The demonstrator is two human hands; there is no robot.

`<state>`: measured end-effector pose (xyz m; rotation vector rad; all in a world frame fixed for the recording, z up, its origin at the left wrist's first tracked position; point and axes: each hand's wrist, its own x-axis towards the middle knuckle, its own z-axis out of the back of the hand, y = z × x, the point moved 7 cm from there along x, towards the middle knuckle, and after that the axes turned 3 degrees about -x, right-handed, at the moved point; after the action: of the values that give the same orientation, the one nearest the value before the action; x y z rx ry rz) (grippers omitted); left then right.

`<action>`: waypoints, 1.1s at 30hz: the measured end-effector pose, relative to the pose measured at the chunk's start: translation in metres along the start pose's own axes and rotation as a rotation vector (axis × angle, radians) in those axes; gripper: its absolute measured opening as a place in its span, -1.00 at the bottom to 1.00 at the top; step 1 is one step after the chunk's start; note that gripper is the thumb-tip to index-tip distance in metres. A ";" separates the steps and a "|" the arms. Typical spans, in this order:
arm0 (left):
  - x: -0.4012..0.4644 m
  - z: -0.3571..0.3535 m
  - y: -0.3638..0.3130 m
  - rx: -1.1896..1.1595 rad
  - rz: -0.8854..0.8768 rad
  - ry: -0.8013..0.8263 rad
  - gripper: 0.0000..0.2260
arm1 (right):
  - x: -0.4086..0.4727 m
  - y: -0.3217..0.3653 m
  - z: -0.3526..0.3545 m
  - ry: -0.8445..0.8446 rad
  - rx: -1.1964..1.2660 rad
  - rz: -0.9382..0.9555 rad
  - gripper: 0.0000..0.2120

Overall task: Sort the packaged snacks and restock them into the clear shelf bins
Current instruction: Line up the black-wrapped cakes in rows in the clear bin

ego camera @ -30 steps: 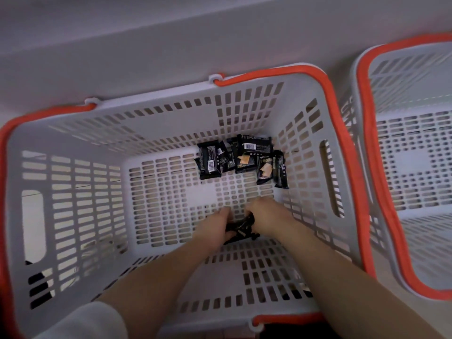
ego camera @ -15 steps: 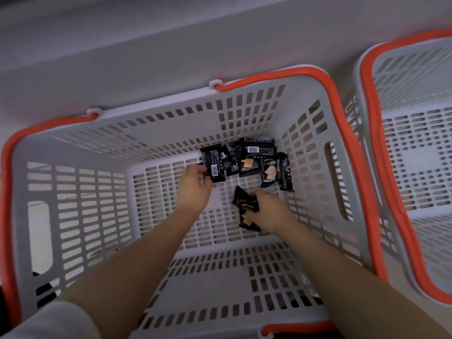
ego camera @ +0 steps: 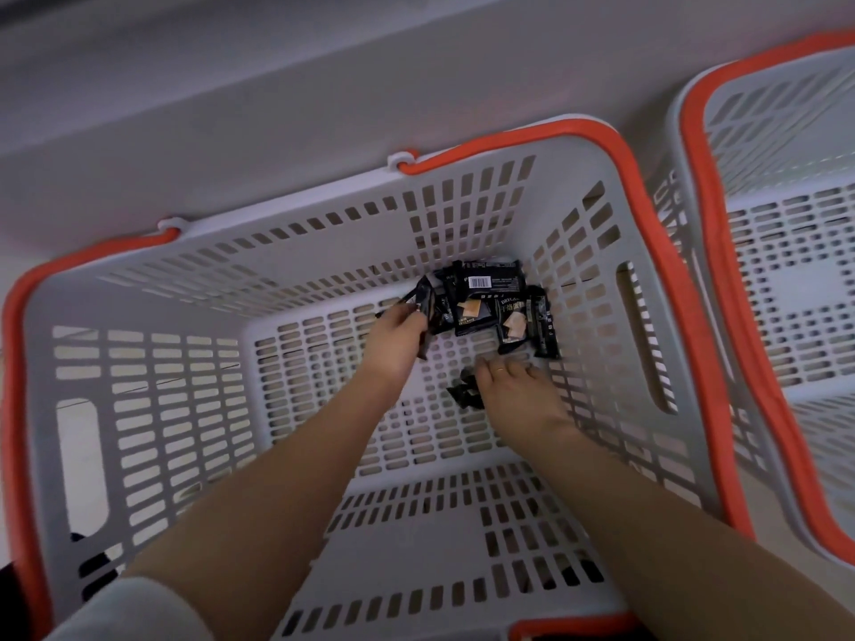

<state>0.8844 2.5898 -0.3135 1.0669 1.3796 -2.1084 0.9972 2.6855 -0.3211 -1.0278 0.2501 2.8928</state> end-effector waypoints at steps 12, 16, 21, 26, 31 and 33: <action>-0.022 0.022 0.031 -0.493 0.192 0.121 -0.70 | 0.001 -0.008 0.021 0.111 2.089 -0.449 -0.88; -0.019 0.014 0.022 -0.263 0.092 0.215 -0.73 | 0.001 -0.010 0.048 0.012 1.362 -0.093 -0.78; -0.006 0.023 0.014 -0.155 0.074 0.177 -0.89 | -0.003 0.005 0.063 -0.207 0.443 0.194 -0.54; -0.008 0.019 0.014 0.194 0.068 0.287 -0.92 | -0.004 0.019 0.065 -0.341 0.210 0.251 -0.56; -0.010 0.012 0.021 0.140 0.191 0.439 -0.62 | -0.004 0.019 0.051 -0.256 0.435 0.213 -0.63; -0.004 0.013 0.014 0.268 0.096 0.374 -0.57 | 0.000 0.012 0.046 -0.202 0.645 0.106 -0.62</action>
<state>0.8916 2.5716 -0.3153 1.6706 1.1870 -2.1396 0.9672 2.6819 -0.2845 -0.6157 1.1494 2.6504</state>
